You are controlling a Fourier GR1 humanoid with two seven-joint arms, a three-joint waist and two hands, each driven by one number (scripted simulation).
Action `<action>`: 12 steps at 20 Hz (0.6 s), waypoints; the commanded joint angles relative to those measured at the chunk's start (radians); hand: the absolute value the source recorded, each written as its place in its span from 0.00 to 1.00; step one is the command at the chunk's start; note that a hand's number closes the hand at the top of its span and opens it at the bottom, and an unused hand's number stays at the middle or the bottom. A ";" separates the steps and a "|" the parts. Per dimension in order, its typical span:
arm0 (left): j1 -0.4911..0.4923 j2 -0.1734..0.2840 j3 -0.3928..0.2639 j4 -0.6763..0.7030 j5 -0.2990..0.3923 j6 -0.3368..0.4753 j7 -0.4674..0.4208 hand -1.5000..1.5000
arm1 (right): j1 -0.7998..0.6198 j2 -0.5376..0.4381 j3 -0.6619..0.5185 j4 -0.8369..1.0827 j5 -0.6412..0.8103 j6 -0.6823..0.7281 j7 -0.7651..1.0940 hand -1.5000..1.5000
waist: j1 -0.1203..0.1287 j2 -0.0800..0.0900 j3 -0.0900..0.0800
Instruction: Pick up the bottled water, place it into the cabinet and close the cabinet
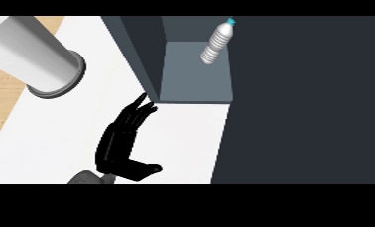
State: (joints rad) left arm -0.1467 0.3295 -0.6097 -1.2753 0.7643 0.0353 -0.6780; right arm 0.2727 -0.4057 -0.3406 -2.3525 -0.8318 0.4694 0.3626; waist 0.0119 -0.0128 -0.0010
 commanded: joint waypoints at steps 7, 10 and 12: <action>0.268 0.275 0.125 -0.192 0.017 -0.051 -0.078 0.00 | -0.001 0.022 0.241 -0.277 0.083 -0.131 0.097 1.00 | 0.004 -0.001 -0.002; 0.278 0.329 0.164 -0.221 -0.003 -0.004 -0.065 0.00 | -0.043 0.019 0.343 -0.288 0.124 -0.175 0.122 1.00 | -0.001 -0.002 -0.003; 0.337 0.379 0.162 -0.284 -0.006 -0.031 -0.074 0.00 | -0.120 0.017 0.391 -0.263 0.144 -0.219 0.128 1.00 | 0.022 -0.005 -0.004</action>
State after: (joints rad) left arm 0.1181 0.6273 -0.4750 -1.5055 0.7698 0.0225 -0.7298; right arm 0.1806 -0.3863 -0.0137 -2.3624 -0.8251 0.3506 0.4189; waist 0.0215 -0.0162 -0.0034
